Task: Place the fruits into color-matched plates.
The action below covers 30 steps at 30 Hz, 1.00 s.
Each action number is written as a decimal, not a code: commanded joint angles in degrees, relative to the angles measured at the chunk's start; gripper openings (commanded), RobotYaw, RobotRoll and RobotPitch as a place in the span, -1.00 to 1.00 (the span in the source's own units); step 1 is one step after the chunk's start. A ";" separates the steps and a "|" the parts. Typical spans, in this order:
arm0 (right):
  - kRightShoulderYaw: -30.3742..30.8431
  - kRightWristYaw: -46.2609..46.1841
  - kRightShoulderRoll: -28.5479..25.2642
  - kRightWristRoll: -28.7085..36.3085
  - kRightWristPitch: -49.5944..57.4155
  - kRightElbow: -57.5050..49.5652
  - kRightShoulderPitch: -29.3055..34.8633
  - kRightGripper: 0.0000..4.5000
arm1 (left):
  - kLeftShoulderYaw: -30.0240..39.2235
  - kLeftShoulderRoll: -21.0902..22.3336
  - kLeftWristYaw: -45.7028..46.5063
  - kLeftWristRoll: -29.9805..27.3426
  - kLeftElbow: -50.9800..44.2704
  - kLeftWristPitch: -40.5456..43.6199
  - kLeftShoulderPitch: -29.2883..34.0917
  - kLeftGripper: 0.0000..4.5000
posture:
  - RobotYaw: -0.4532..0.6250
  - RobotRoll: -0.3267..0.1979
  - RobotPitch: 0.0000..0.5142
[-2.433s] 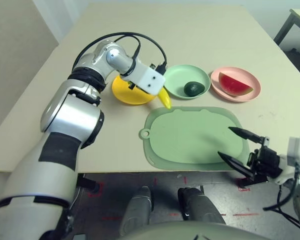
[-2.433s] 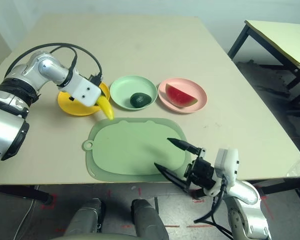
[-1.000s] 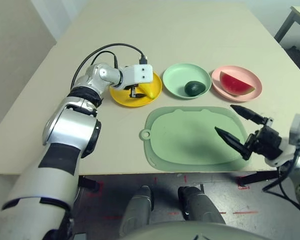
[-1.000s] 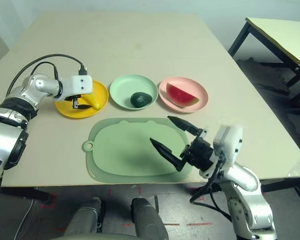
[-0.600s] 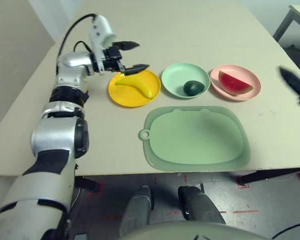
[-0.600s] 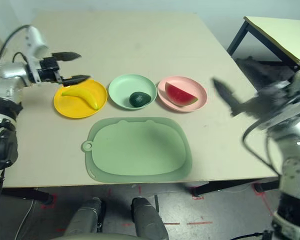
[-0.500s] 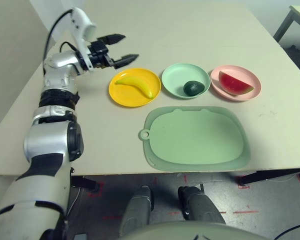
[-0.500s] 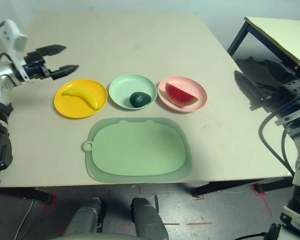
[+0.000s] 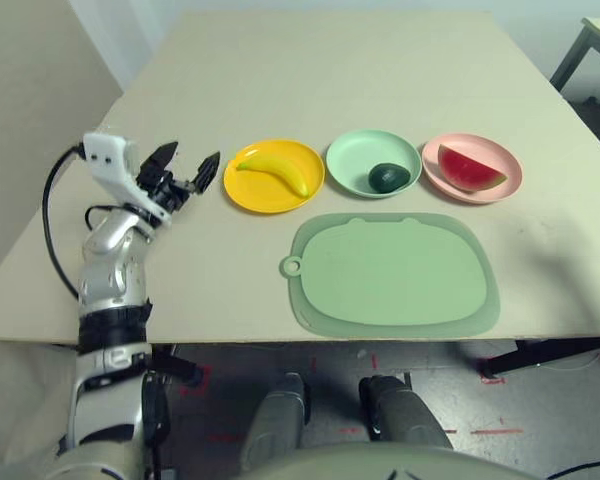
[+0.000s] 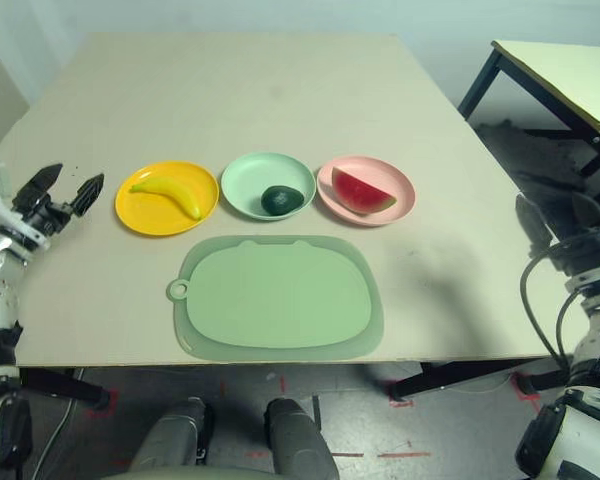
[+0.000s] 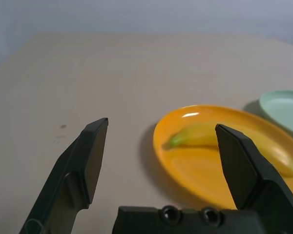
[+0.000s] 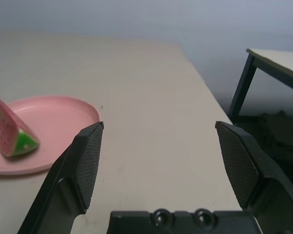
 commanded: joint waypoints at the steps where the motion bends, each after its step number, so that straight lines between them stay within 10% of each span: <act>1: -0.35 0.85 -0.63 -1.03 -2.63 4.50 -0.21 1.00 | 1.01 -0.58 1.70 -0.38 -2.18 -1.26 3.96 0.99 | -0.16 0.25 -0.47; 30: 0.73 5.71 1.01 -4.25 -5.25 7.89 2.42 1.00 | -0.42 5.97 -3.70 0.77 15.50 -10.61 2.46 0.99 | -0.11 0.25 -0.45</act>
